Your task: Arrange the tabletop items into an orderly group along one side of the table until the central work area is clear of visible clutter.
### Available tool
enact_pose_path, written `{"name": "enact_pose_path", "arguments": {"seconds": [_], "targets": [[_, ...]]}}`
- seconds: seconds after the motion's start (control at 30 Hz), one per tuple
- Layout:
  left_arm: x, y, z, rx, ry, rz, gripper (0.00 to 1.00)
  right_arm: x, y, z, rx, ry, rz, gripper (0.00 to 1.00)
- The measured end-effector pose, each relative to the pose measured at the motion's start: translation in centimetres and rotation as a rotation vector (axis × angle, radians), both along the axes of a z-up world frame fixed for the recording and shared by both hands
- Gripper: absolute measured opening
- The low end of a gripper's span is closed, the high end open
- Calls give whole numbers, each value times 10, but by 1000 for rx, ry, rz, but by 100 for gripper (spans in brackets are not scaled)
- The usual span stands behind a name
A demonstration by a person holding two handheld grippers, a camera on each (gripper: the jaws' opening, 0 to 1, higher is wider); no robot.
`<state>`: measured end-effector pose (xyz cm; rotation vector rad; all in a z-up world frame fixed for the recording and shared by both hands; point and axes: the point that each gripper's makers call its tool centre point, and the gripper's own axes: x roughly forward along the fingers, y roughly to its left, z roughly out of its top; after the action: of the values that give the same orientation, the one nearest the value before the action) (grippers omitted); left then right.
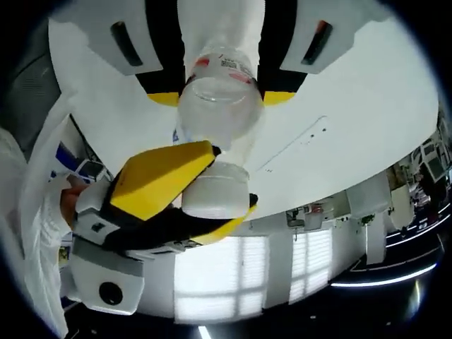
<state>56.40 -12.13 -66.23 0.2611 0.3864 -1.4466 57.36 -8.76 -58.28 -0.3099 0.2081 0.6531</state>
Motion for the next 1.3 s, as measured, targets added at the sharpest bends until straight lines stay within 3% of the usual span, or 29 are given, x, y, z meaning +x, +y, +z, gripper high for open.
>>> {"name": "enact_pose_path", "arguments": {"seconds": [0.43, 0.73, 1.1, 1.3], "targets": [[0, -4, -9, 20, -20, -16, 39, -2, -4, -9, -38, -13, -14, 21], [-4, -6, -18, 49, -21, -30, 40, -8, -7, -19, -59, 9, -19, 21], [-7, -4, -18, 49, -2, -25, 40, -10, -8, -19, -36, 36, -36, 21], [-4, -2, -17, 55, 3, -1, 47, -10, -10, -18, -24, 34, -40, 22]]}}
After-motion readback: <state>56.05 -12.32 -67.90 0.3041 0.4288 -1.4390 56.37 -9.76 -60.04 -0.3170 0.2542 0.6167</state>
